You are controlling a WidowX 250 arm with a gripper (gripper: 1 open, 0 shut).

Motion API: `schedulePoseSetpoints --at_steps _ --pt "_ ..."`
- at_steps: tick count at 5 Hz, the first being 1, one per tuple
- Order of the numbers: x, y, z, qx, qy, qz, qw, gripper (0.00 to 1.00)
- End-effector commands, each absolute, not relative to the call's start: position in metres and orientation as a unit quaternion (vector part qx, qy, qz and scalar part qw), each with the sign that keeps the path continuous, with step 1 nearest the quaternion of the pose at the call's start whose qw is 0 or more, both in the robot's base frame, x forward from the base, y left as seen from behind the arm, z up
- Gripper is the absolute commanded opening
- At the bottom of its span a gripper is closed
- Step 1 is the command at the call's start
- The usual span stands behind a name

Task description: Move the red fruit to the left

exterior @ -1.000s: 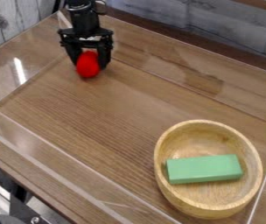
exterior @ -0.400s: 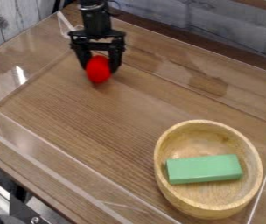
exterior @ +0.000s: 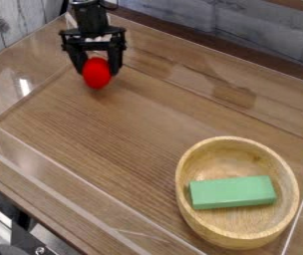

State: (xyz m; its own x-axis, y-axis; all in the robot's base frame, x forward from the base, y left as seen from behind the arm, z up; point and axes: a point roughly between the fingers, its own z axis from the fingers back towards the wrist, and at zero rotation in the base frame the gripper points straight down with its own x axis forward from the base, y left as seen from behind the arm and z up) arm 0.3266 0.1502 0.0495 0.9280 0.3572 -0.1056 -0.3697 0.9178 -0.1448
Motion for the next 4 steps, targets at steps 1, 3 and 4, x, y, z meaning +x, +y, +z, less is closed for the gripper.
schedulePoseSetpoints --at_steps 1,3,4 --pt "0.326 0.150 0.084 -0.068 0.000 0.207 0.976 1.00" --pt "0.329 0.157 0.090 -0.073 0.000 0.261 0.963 1.00" --pt "0.329 0.161 0.091 -0.071 0.006 0.235 0.969 1.00"
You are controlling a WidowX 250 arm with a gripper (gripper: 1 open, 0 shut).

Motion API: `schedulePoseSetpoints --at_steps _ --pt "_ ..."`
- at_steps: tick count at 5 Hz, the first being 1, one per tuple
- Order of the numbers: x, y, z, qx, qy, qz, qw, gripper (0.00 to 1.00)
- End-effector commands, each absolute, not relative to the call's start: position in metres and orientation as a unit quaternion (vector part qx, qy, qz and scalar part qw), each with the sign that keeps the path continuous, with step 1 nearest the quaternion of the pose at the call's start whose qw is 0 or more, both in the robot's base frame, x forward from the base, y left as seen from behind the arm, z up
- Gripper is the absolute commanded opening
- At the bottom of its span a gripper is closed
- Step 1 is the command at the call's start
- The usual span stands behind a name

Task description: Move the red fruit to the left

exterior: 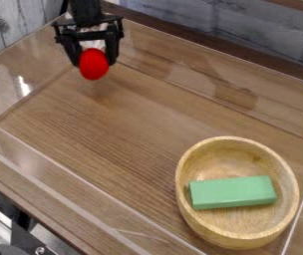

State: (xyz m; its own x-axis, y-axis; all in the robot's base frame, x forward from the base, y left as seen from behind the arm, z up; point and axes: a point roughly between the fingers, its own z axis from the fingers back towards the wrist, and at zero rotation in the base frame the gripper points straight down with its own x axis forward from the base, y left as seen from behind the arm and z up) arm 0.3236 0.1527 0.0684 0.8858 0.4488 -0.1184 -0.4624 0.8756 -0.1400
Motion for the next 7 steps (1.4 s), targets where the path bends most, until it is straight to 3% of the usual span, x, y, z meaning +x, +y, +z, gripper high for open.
schedulePoseSetpoints --at_steps 1,4,6,7 --pt "0.330 0.166 0.085 -0.066 0.012 0.207 0.976 0.00" --pt "0.339 0.155 0.090 -0.049 0.017 0.324 0.945 0.00" --pt "0.340 0.156 0.068 -0.027 0.023 0.296 0.954 0.00" --pt "0.341 0.163 0.057 -0.022 0.026 0.306 0.951 1.00"
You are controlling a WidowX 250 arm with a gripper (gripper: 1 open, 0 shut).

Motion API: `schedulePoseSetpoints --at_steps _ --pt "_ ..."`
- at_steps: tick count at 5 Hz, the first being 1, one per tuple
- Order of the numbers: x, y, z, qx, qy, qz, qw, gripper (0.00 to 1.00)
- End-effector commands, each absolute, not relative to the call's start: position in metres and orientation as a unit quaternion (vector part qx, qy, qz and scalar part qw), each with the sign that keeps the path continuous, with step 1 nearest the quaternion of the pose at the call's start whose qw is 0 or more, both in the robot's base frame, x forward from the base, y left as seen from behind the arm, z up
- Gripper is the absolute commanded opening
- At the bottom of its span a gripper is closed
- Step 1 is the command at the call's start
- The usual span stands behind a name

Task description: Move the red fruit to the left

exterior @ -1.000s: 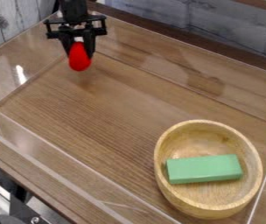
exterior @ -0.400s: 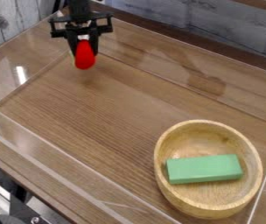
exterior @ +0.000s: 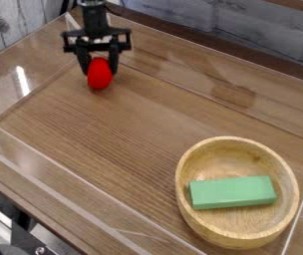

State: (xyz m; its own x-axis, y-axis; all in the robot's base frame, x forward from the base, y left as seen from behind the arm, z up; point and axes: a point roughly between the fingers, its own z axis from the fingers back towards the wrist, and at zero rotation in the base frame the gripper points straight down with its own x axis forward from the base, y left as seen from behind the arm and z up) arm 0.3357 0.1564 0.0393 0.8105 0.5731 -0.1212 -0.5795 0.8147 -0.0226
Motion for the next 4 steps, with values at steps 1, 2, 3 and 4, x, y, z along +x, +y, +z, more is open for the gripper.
schedulePoseSetpoints --at_steps 1,2,3,4 --pt "0.340 0.167 0.051 -0.022 0.027 0.314 0.949 1.00" --pt "0.350 0.160 0.058 -0.024 0.026 0.290 0.956 1.00" --pt "0.360 0.152 0.064 -0.027 0.023 0.265 0.964 1.00" --pt "0.370 0.143 0.073 -0.026 0.019 0.238 0.971 1.00"
